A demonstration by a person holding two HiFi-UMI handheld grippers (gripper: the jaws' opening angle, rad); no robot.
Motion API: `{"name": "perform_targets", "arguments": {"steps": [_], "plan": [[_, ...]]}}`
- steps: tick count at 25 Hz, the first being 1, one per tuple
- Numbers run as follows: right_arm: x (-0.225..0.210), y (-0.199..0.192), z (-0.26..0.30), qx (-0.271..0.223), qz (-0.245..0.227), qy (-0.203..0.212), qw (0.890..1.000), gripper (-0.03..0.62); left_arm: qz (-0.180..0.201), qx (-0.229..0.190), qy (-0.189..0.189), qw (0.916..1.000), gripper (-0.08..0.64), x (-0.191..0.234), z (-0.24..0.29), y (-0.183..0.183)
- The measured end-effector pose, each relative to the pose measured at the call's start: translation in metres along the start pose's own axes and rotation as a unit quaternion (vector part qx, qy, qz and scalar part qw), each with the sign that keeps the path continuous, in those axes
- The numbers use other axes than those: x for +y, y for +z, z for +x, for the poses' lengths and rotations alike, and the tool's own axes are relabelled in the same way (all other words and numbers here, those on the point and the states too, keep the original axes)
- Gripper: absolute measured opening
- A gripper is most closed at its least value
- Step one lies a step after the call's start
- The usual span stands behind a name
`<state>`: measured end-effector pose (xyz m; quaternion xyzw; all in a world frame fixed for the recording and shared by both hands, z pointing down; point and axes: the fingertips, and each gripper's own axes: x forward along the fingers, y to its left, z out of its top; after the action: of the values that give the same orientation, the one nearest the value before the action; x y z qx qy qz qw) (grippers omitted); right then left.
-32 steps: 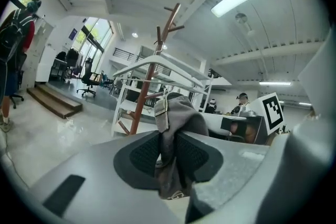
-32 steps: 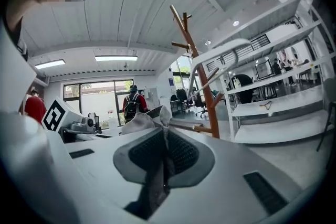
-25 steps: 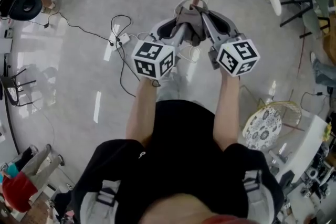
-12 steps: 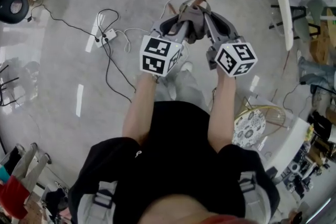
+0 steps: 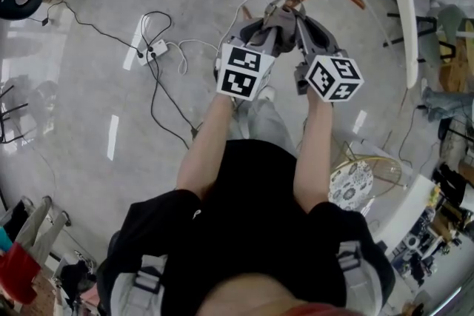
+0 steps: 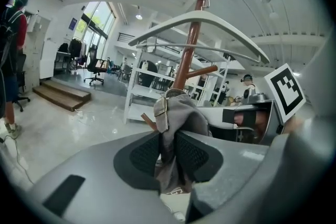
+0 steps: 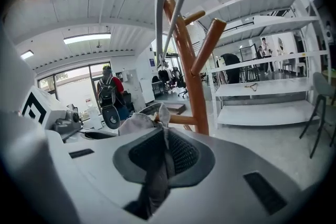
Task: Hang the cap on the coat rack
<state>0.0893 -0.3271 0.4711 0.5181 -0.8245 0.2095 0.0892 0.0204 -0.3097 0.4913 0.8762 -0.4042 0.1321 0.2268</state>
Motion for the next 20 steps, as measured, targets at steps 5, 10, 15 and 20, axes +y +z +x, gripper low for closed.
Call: {"name": "perform_targets", "arguments": {"steps": [5, 10, 15, 20], "plan": [[-0.030, -0.007, 0.002, 0.004, 0.019, -0.031, 0.999, 0.026, 0.013, 0.017, -0.008, 0.9997, 0.080, -0.011, 0.024, -0.004], [-0.049, -0.007, 0.009, 0.012, 0.012, -0.037, 0.999, 0.028, 0.009, 0.032, -0.003, 0.9995, 0.078, -0.016, 0.049, -0.007], [-0.075, -0.013, 0.017, 0.030, 0.013, -0.055, 0.998, 0.028, 0.005, 0.047, 0.014, 0.9988, 0.080, -0.021, 0.081, -0.017], [-0.097, -0.030, 0.029, 0.056, 0.010, -0.047, 0.997, 0.031, 0.023, 0.064, 0.040, 0.9969, 0.081, -0.018, 0.112, -0.024]]}}
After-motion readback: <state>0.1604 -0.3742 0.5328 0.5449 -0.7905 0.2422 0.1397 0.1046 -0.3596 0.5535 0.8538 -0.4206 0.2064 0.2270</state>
